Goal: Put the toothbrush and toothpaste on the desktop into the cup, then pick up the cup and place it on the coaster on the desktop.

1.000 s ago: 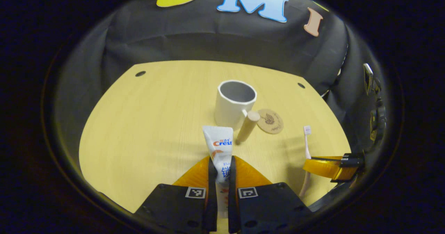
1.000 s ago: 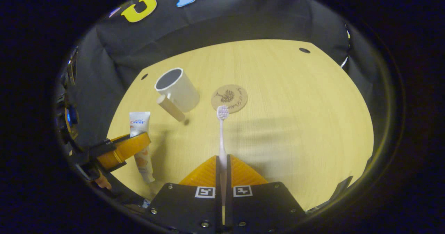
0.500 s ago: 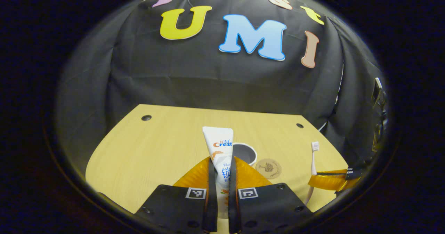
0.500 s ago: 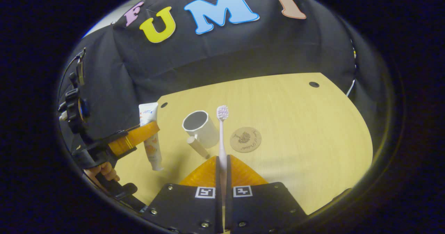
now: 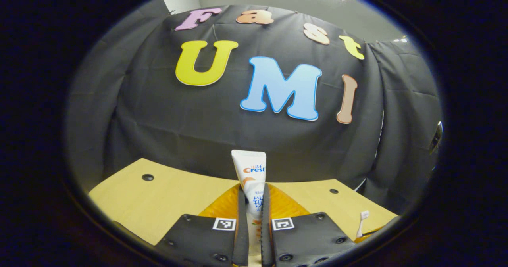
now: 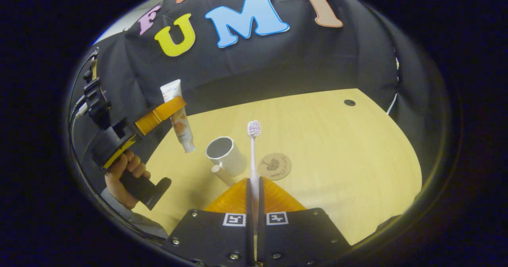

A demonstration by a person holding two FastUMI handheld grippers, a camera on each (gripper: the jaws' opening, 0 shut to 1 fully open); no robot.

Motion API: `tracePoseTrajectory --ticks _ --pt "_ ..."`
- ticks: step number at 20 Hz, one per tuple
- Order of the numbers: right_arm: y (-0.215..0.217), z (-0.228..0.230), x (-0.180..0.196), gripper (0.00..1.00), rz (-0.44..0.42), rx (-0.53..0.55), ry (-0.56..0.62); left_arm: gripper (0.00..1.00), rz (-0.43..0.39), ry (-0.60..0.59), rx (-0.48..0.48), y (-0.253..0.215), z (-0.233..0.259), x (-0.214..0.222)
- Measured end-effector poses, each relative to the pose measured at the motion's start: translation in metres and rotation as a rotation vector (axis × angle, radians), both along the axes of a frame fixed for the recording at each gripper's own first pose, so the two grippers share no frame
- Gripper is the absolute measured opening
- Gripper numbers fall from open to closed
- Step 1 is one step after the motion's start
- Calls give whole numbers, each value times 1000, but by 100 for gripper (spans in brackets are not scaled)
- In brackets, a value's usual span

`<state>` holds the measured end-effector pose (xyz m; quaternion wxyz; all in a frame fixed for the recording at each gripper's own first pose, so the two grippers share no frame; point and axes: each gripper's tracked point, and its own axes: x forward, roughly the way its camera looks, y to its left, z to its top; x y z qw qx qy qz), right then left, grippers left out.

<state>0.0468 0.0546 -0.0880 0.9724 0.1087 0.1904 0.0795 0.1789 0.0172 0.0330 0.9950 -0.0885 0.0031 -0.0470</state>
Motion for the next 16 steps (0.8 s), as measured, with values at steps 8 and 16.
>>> tracePoseTrajectory --ticks 8,16 --pt "-6 -4 -5 4 -27 -14 31 20 -21 124 -10 -8 -75 42" --pt "10 17 17 4 31 -17 -14 33 -74 227 12 -19 -103 28"
